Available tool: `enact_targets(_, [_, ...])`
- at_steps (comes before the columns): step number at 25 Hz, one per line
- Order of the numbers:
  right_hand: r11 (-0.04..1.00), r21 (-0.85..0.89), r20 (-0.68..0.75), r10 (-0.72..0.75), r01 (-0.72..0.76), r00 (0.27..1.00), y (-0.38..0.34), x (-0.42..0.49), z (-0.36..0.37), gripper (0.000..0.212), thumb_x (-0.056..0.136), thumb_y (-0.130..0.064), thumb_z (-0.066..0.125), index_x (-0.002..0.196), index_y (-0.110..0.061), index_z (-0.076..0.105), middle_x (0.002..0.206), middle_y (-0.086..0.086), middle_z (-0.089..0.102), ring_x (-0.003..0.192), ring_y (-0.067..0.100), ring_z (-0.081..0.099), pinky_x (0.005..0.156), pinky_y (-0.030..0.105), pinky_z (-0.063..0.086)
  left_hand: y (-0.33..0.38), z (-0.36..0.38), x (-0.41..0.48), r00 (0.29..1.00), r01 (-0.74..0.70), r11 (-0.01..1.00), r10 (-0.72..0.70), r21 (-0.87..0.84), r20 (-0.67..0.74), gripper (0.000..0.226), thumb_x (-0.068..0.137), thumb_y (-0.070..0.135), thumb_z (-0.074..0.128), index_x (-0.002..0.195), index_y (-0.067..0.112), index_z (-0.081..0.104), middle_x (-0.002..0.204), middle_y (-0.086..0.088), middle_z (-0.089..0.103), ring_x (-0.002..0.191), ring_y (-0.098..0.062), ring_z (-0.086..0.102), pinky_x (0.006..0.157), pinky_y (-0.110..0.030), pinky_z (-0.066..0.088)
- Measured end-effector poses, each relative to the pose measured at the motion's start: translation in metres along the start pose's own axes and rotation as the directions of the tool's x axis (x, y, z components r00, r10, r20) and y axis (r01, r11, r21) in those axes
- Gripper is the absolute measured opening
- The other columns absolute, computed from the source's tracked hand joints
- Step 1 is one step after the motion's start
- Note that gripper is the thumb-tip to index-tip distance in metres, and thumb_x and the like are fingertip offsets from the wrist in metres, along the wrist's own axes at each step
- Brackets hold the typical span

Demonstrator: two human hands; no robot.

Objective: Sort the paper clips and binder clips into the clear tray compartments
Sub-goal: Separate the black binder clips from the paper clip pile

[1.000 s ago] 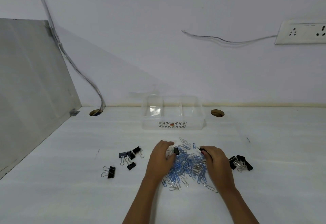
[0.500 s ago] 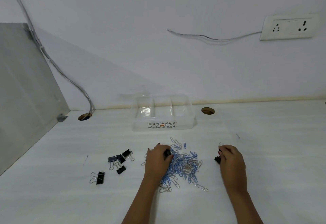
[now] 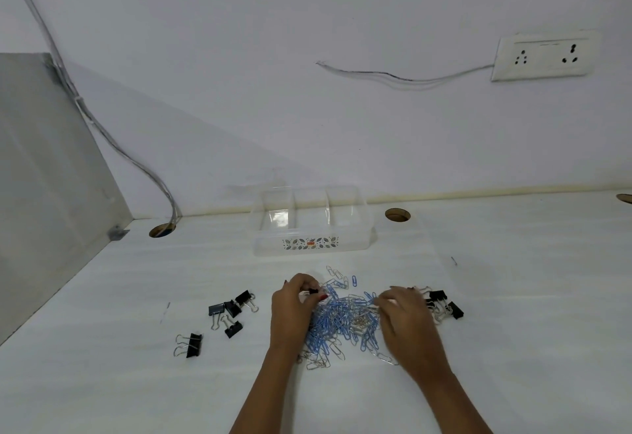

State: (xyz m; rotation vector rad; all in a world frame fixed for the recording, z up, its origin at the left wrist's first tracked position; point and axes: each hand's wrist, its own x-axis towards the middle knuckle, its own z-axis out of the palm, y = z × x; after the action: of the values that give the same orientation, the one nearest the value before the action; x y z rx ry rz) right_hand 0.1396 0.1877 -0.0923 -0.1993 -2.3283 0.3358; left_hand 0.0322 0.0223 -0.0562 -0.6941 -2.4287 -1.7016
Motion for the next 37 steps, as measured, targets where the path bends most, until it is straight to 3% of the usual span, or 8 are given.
enact_targets(6, [0.977,0.2,0.154,-0.111,0.079,0.982,-0.017,-0.004,0.006,0.026,0.084,-0.018,0.045,0.093,-0.014,0.068,0.091,0.003,0.067,0.088,0.011,0.059,0.083,0.017,0.046,-0.015,-0.05,0.005,0.931,0.096,0.995,-0.102,-0.035,-0.35,0.017,0.071,0.0,0.073,0.076,0.012,0.063,0.07,-0.004,0.065,0.068,-0.016,0.063,0.06,-0.008,0.046])
enact_targets(11, [0.975,0.217,0.167,0.001,-0.037,0.986,-0.015,-0.004,0.0,0.035,0.084,-0.025,0.039,0.099,-0.013,0.067,0.097,0.004,0.067,0.091,0.008,0.058,0.088,0.01,0.037,-0.039,-0.088,-0.002,0.934,0.226,0.949,-0.147,0.221,-0.326,0.01,0.079,0.002,0.065,0.076,0.011,0.063,0.068,-0.01,0.067,0.058,-0.028,0.064,0.064,-0.039,0.057])
enact_targets(14, [0.971,0.233,0.17,0.013,-0.053,0.985,-0.016,-0.003,-0.001,0.033,0.085,-0.025,0.041,0.1,-0.013,0.067,0.097,0.004,0.067,0.094,0.005,0.052,0.088,0.007,0.034,-0.044,-0.095,-0.002,0.936,0.245,0.955,-0.189,0.168,-0.297,0.008,0.083,0.002,0.062,0.084,0.008,0.066,0.084,-0.017,0.069,0.066,-0.022,0.062,0.052,-0.018,0.054])
enact_targets(16, [0.967,0.241,0.179,0.037,-0.08,0.983,-0.015,-0.004,-0.001,0.026,0.084,-0.019,0.047,0.1,-0.012,0.067,0.097,0.004,0.066,0.095,0.004,0.049,0.088,0.004,0.031,-0.044,-0.1,-0.002,0.915,0.212,0.96,-0.129,0.185,-0.382,0.012,0.086,0.003,0.059,0.094,0.0,0.067,0.094,-0.018,0.07,0.078,-0.026,0.063,0.062,-0.011,0.046])
enact_targets(21, [0.964,0.249,0.205,0.042,-0.094,0.978,-0.014,-0.004,0.0,0.029,0.085,-0.023,0.046,0.103,-0.013,0.067,0.1,0.004,0.066,0.094,0.01,0.059,0.087,0.007,0.035,-0.048,-0.129,0.0,0.821,0.187,0.96,-0.035,0.21,-0.57,0.021,0.085,-0.003,0.052,0.103,0.0,0.063,0.104,-0.021,0.068,0.101,-0.036,0.061,0.088,-0.041,0.045])
enact_targets(28, [0.963,0.247,0.229,0.05,-0.108,0.972,-0.015,-0.004,0.0,0.043,0.084,-0.036,0.035,0.105,-0.013,0.065,0.103,0.003,0.065,0.097,0.01,0.057,0.085,0.008,0.035,-0.055,-0.125,-0.014,0.654,0.472,0.874,-0.433,-0.113,-0.62,0.034,0.094,0.021,0.044,0.122,0.003,0.049,0.129,-0.02,0.054,0.12,-0.036,0.047,0.102,-0.044,0.034])
enact_targets(33, [0.96,0.251,0.235,0.061,-0.121,0.97,-0.015,-0.003,0.0,0.037,0.086,-0.033,0.04,0.106,-0.014,0.065,0.103,0.003,0.064,0.096,0.006,0.054,0.084,0.008,0.035,-0.033,-0.096,-0.008,0.775,0.298,0.66,-0.589,-0.69,-0.229,0.035,0.095,0.03,0.039,0.128,0.021,0.043,0.129,-0.005,0.051,0.111,-0.018,0.053,0.094,-0.03,0.044])
enact_targets(37, [0.954,0.262,0.25,0.079,-0.146,0.965,-0.015,-0.003,0.001,0.033,0.085,-0.033,0.048,0.111,-0.017,0.062,0.112,0.002,0.062,0.107,0.014,0.056,0.087,0.017,0.041,-0.028,-0.101,-0.008,0.742,0.168,0.742,-0.529,-0.649,-0.412,0.028,0.096,0.018,0.036,0.121,0.018,0.047,0.119,-0.002,0.055,0.119,-0.019,0.05,0.091,-0.024,0.037])
